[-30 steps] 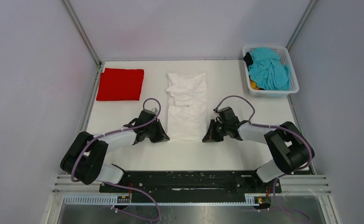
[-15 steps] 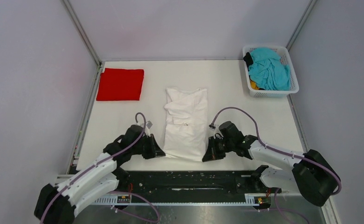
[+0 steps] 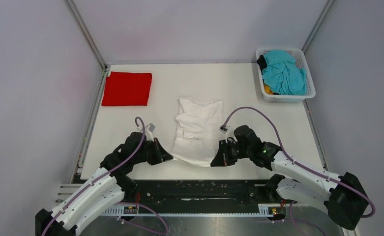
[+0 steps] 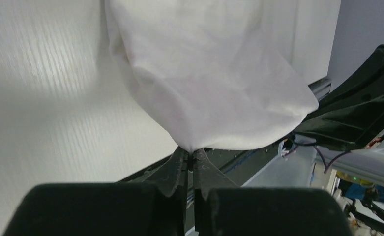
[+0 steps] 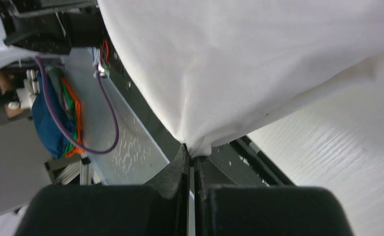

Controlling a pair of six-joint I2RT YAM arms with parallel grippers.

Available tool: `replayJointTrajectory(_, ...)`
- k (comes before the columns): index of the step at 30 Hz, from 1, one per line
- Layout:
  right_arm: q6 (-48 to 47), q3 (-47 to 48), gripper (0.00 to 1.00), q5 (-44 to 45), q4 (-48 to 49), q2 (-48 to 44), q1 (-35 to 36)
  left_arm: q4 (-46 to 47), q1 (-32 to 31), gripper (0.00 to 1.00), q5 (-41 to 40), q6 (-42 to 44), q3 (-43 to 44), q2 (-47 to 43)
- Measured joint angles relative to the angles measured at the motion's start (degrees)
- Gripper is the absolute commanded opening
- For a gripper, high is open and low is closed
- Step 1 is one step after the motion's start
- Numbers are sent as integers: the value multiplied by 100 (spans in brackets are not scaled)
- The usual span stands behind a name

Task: Fold and stack the t-shirts
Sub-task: Fold the long partially folded tshirt into a neat square

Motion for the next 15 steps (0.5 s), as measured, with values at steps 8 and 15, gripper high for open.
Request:
replayJointTrajectory(8, -212, 909, 0, 1196, -39, 140, -319, 579, 17, 0, -1025, 400, 1056, 1060)
replayJointTrajectory(15, -195, 1541, 0, 1318, -42, 627, -1231, 1025, 310, 0, -1370, 835, 2070, 2330)
